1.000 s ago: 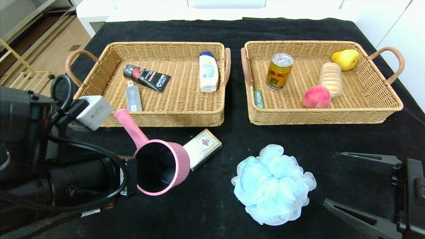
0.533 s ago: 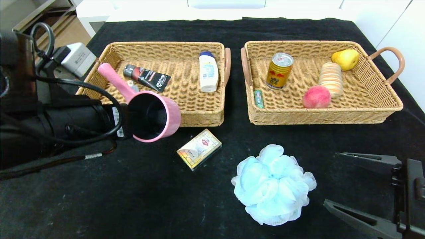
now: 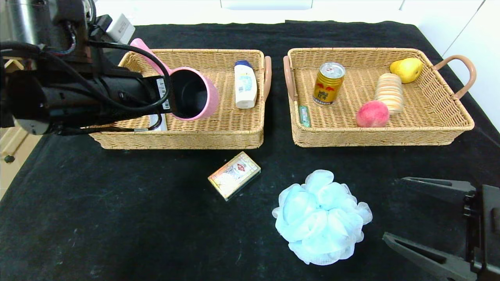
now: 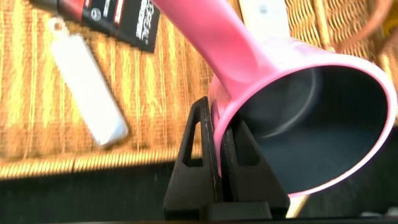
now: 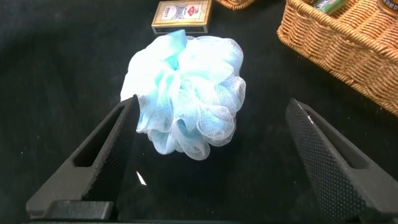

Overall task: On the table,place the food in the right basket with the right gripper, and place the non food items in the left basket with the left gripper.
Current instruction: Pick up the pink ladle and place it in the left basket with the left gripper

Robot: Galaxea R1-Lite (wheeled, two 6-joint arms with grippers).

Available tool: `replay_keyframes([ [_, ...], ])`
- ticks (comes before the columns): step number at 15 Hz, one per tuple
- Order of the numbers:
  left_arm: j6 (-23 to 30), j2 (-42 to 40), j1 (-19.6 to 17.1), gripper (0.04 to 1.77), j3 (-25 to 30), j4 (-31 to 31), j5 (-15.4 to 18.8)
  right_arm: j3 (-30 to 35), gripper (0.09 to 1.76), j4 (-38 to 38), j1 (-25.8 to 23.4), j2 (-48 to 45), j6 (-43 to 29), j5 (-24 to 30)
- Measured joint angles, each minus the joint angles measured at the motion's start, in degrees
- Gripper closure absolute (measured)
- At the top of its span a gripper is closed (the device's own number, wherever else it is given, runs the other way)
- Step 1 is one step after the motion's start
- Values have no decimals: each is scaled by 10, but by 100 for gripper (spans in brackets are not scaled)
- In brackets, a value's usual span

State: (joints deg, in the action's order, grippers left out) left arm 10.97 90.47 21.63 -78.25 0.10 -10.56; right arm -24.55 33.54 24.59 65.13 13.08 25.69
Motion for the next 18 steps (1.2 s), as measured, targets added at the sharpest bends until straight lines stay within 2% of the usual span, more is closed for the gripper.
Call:
replay_keyframes([
  [6, -19, 84, -32, 165, -83, -17, 19, 0, 14, 0, 0, -6, 0, 0],
  [8, -20, 100, -44, 165, -92, -24, 36, 1, 14, 0, 0, -5, 1, 0],
  [12, -26, 113, -51, 165, -96, -25, 38, 1, 14, -1, 0, -4, 1, 0],
  [15, -30, 117, -51, 115, -97, -28, 38, 1, 14, -1, 0, -4, 1, 0],
  [18, -31, 121, -51, 82, -99, -25, 36, 1, 14, -1, 0, -5, 4, 0],
])
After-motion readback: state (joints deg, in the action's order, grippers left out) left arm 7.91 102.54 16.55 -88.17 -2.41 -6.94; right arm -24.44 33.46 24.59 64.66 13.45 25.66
